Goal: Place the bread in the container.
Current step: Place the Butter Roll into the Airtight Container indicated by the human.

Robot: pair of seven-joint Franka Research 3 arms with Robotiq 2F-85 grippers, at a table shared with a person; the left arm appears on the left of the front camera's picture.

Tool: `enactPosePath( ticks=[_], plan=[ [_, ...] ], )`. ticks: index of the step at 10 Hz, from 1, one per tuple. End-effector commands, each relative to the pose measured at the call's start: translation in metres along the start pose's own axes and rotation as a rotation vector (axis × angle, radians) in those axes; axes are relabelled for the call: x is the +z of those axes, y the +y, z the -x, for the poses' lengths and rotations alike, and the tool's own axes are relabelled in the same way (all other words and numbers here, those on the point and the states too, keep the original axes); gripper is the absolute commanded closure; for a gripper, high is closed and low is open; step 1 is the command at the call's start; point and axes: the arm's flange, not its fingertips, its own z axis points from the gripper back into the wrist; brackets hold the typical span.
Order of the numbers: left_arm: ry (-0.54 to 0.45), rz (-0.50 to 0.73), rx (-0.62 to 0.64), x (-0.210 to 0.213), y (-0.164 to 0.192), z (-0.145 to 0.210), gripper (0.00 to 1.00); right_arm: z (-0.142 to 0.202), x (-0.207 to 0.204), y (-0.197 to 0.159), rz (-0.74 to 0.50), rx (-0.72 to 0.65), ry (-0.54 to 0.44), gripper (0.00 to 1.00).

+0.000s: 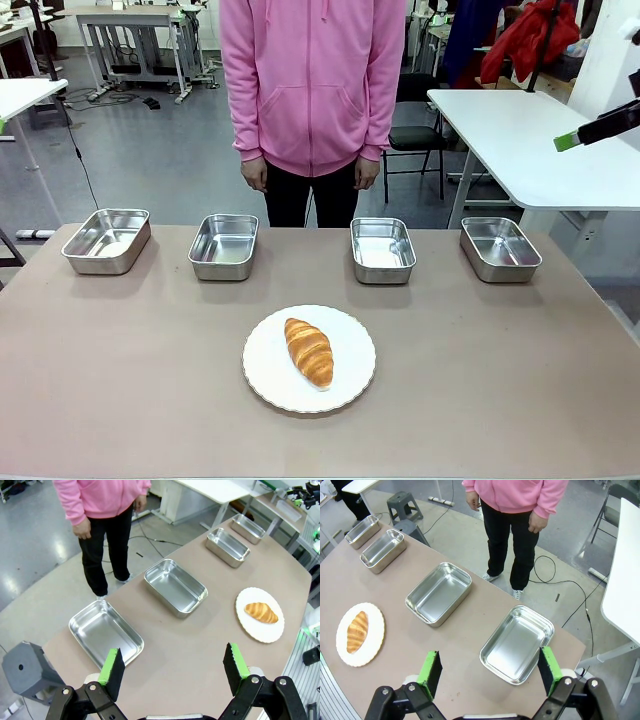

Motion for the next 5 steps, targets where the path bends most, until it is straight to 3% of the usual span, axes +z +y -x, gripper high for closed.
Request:
enactPosePath(
  ticks=[1,5],
  plan=[
    [-0.003,-0.001,-0.006,0.0011,-0.0001,0.0003,0.00,-0.0008,-0.0006,0.0000,-0.008,-0.001,-0.012,0.00],
    [-0.003,-0.001,-0.006,0.0011,-0.0001,0.0003,0.00,-0.0008,-0.0006,0.0000,-0.008,-0.001,-0.012,0.00]
  ],
)
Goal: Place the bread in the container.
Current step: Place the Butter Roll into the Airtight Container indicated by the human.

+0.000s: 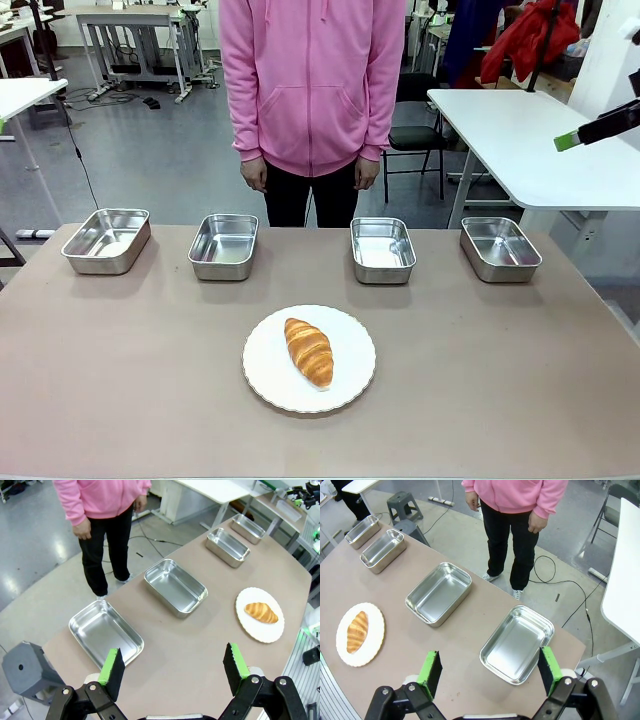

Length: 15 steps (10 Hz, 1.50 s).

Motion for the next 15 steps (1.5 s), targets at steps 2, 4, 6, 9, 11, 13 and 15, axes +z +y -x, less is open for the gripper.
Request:
enactPosePath(
  ticks=[2,4,6,9,11,13,15],
  plan=[
    [-0.003,-0.001,-0.006,0.0011,-0.0001,0.0003,0.00,-0.0008,-0.0006,0.0000,-0.008,-0.001,-0.012,0.00],
    [-0.003,-0.001,-0.006,0.0011,-0.0001,0.0003,0.00,-0.0008,-0.0006,0.0000,-0.008,-0.001,-0.012,0.00],
    [-0.003,-0.001,-0.006,0.0011,-0.0001,0.0003,0.00,-0.0008,-0.0006,0.0000,-0.008,-0.001,-0.012,0.00],
    [-0.003,-0.001,-0.006,0.0011,-0.0001,0.0003,0.00,-0.0008,-0.0006,0.0000,-0.008,-0.001,-0.012,0.00],
    [-0.003,-0.001,-0.006,0.0011,-0.0001,0.0003,0.00,-0.0008,-0.0006,0.0000,-0.008,-0.001,-0.012,0.00],
    [-0.003,-0.001,-0.006,0.0011,-0.0001,0.0003,0.00,-0.0008,-0.0006,0.0000,-0.008,-0.001,-0.012,0.00],
    [-0.003,-0.001,-0.006,0.0011,-0.0001,0.0003,0.00,-0.0008,-0.0006,0.0000,-0.008,-0.001,-0.012,0.00]
  ],
)
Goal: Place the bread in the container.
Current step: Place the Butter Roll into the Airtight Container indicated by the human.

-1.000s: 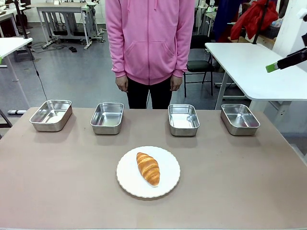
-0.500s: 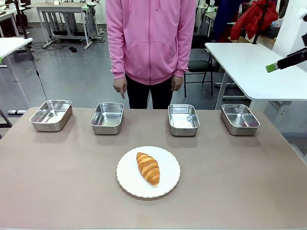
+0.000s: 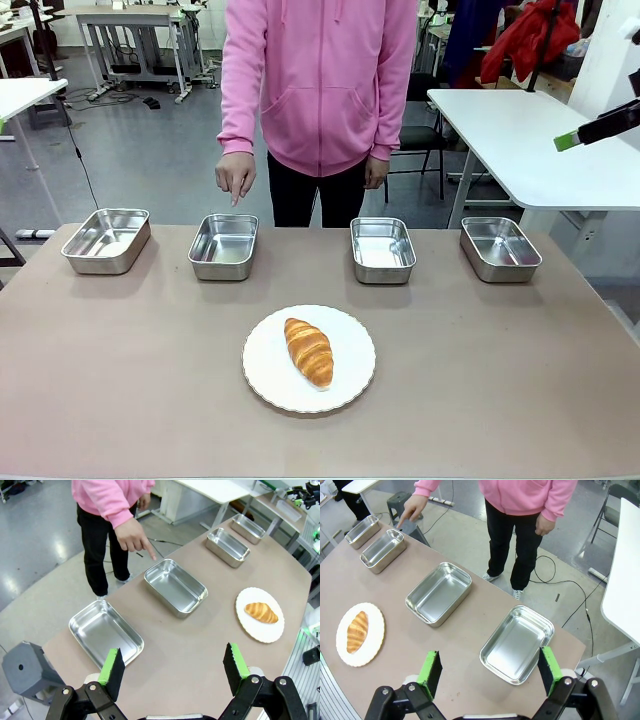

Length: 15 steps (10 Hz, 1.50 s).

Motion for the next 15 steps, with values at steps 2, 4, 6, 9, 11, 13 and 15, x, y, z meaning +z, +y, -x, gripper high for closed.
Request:
enactPosePath(
  ticks=[2,4,6,9,11,13,15],
  plan=[
    [-0.003,-0.001,-0.006,0.0011,-0.0001,0.0003,0.00,-0.0008,-0.0006,0.0000,-0.008,-0.001,-0.012,0.00],
    [-0.003,-0.001,-0.006,0.0011,-0.0001,0.0003,0.00,-0.0008,-0.0006,0.0000,-0.008,-0.001,-0.012,0.00],
    [-0.003,-0.001,-0.006,0.0011,-0.0001,0.0003,0.00,-0.0008,-0.0006,0.0000,-0.008,-0.001,-0.012,0.00],
    [-0.003,-0.001,-0.006,0.0011,-0.0001,0.0003,0.00,-0.0008,-0.0006,0.0000,-0.008,-0.001,-0.012,0.00],
    [-0.003,-0.001,-0.006,0.0011,-0.0001,0.0003,0.00,-0.0008,-0.0006,0.0000,-0.008,-0.001,-0.012,0.00],
    [-0.003,-0.001,-0.006,0.0011,-0.0001,0.0003,0.00,-0.0008,-0.0006,0.0000,-0.008,-0.001,-0.012,0.00],
    [-0.003,-0.001,-0.006,0.0011,-0.0001,0.0003,0.00,-0.0008,-0.0006,0.0000,-0.008,-0.001,-0.012,0.00]
  ],
)
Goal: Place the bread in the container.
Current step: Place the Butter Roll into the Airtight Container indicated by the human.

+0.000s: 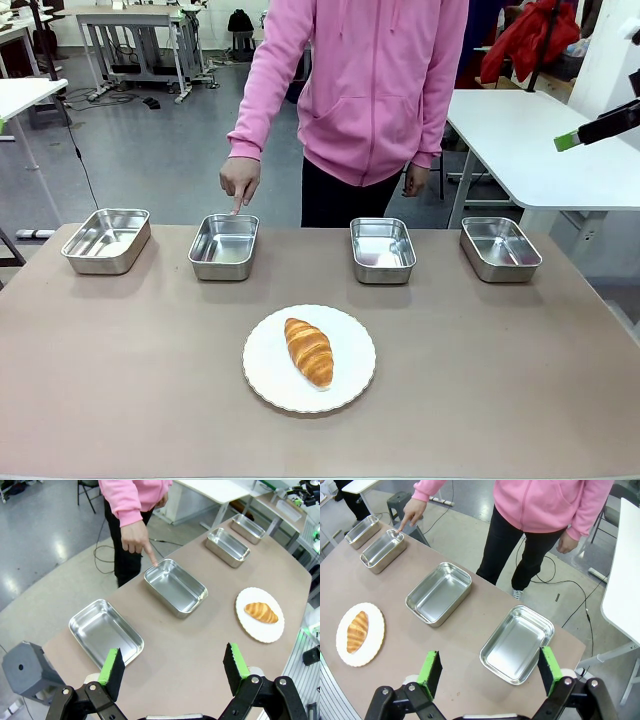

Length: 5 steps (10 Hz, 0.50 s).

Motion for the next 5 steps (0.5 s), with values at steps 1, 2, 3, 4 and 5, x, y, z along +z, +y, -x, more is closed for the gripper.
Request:
enactPosePath(
  ticks=[1,2,3,4,5],
  plan=[
    [-0.003,-0.001,-0.006,0.001,0.000,0.000,0.00,-0.001,-0.001,0.000,-0.008,-0.001,-0.013,0.00],
    [-0.003,-0.001,-0.006,0.001,0.000,0.000,0.00,-0.001,-0.001,0.000,-0.008,-0.001,-0.013,0.00],
    [0.000,0.000,0.000,0.000,0.000,0.000,0.00,-0.001,-0.001,0.000,-0.008,-0.001,-0.013,0.00],
    [0.056,-0.009,0.042,-0.008,-0.020,-0.010,0.00,-0.001,-0.001,0.000,-0.008,-0.001,-0.013,0.00],
    [0.093,-0.043,0.082,-0.022,-0.039,-0.020,0.00,-0.001,-0.001,0.000,-0.008,-0.001,-0.013,0.00]
  ],
)
